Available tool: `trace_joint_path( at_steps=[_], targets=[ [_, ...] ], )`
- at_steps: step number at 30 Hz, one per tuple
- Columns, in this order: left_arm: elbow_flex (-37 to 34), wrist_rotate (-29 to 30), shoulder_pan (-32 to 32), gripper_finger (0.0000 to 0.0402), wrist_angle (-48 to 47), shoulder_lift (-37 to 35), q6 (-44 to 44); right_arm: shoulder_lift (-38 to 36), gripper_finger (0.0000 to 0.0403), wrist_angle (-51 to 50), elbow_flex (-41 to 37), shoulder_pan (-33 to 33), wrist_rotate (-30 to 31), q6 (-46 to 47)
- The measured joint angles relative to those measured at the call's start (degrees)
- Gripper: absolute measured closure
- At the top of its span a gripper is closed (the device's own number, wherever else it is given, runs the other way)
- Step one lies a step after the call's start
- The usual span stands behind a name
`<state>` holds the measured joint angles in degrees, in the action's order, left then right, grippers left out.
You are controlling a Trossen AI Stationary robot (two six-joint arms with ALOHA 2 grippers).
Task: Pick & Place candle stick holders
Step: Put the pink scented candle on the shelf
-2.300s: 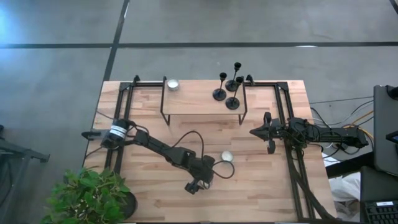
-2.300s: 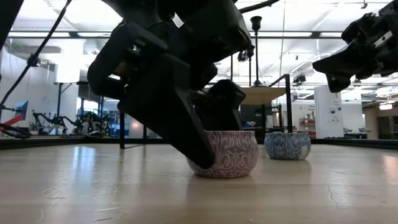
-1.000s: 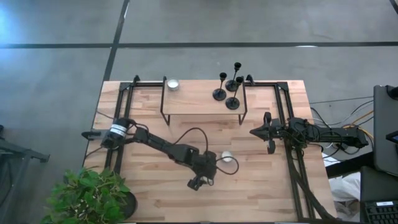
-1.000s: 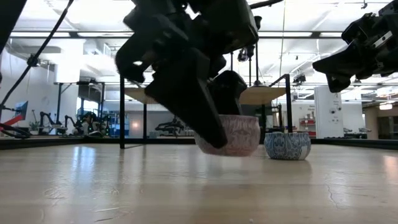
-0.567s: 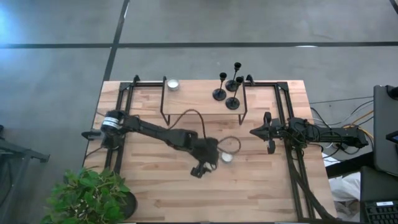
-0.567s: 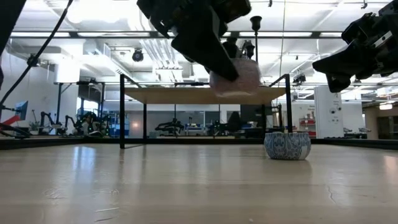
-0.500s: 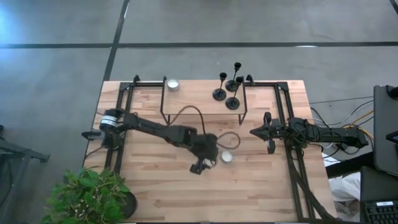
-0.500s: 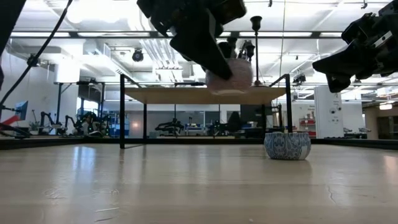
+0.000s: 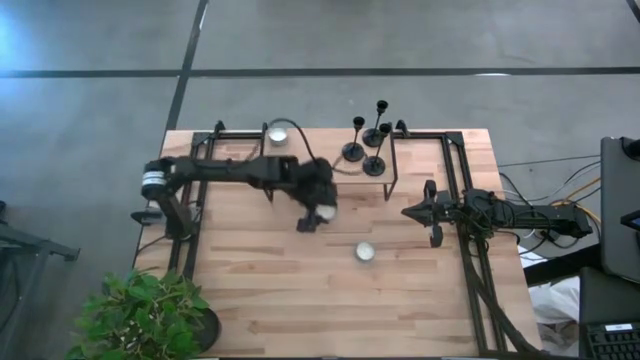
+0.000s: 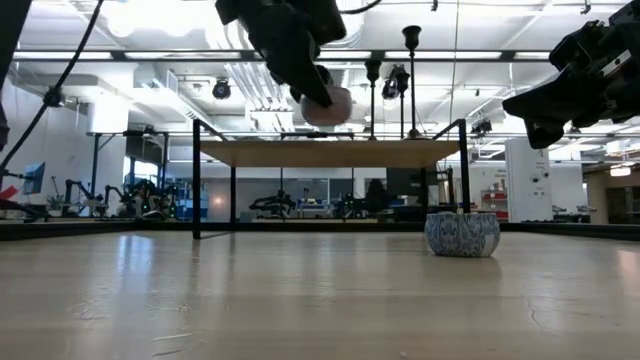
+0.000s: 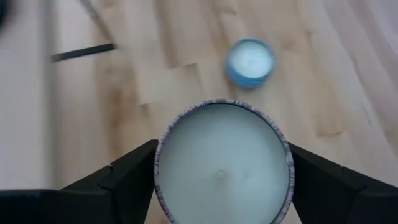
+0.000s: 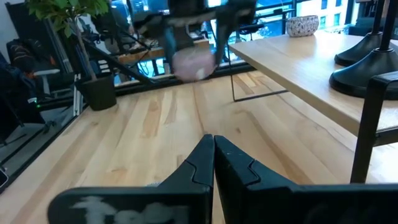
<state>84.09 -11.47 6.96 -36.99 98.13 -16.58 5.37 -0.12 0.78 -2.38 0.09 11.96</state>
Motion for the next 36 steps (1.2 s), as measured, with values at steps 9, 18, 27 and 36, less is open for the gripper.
trace_joint_path(
  at_steps=[9,18,27,36],
  targets=[
    [0.0,0.33,9.22,0.0097,-3.5,-6.75,-1.17,0.0,0.0394,0.0,0.0,0.0,0.03,-0.01],
    [0.0,0.46,19.15,0.0097,-6.7,-7.63,-3.73,0.0,0.0394,0.01,0.0,0.0,0.03,-0.01],
    [0.0,2.28,24.7,0.0097,-6.19,-7.54,-1.77,0.02,0.0394,0.0,0.0,0.01,0.03,-0.01],
    [0.0,4.7,24.37,0.0097,-5.34,-6.91,-2.25,0.02,0.0394,-0.02,0.0,-0.01,0.01,-0.01]
  ],
)
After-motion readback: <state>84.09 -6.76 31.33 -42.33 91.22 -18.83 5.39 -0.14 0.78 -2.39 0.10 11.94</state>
